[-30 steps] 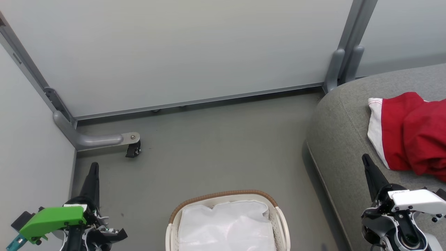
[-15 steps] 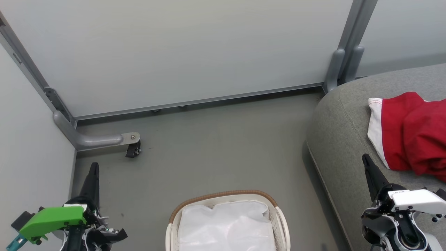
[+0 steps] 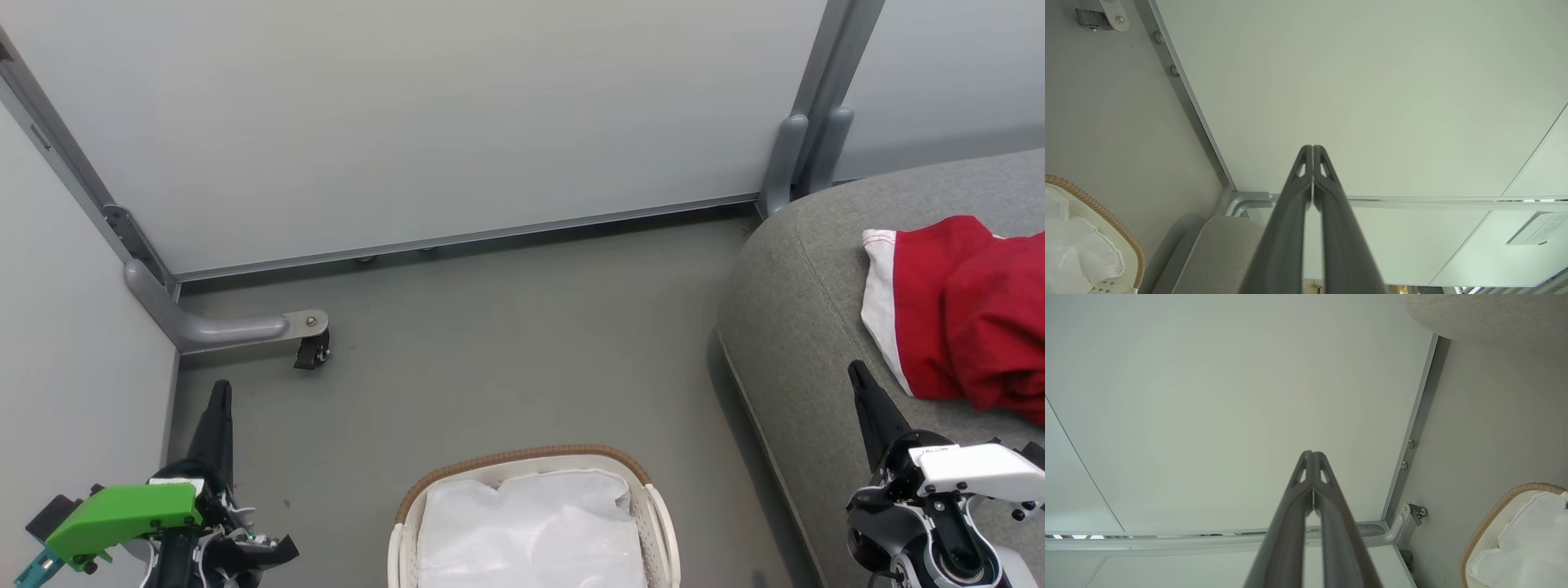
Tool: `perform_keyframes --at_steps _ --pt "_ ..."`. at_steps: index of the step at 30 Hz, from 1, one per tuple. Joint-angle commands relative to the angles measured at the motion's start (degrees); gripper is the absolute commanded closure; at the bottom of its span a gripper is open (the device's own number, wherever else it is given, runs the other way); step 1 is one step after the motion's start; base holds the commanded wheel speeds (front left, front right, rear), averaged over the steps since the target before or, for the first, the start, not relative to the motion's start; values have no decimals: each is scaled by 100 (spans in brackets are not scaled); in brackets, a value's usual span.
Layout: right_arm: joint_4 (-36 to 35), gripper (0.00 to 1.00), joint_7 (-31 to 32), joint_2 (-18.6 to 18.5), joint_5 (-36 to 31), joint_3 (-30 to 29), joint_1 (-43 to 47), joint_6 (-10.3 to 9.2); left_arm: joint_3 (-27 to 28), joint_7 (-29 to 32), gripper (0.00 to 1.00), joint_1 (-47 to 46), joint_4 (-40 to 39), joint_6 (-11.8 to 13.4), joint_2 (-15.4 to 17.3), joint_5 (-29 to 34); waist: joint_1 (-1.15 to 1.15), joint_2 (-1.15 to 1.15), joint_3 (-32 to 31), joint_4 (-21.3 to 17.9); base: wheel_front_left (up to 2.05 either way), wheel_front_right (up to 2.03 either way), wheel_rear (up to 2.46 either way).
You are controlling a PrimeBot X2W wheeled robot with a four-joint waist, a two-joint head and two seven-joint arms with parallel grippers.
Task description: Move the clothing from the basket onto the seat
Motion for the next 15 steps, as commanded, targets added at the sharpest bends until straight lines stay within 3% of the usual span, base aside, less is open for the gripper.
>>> perform_keyframes --at_steps 1,15 --pt "-18 100 18 -35 19 -10 60 -2 11 18 100 -54 -7 -35 40 -17 0 0 0 0 0 0 0" --pt "-18 100 17 -35 19 -10 60 -2 11 18 100 -54 -8 -35 40 -17 0 0 0 0 0 0 0"
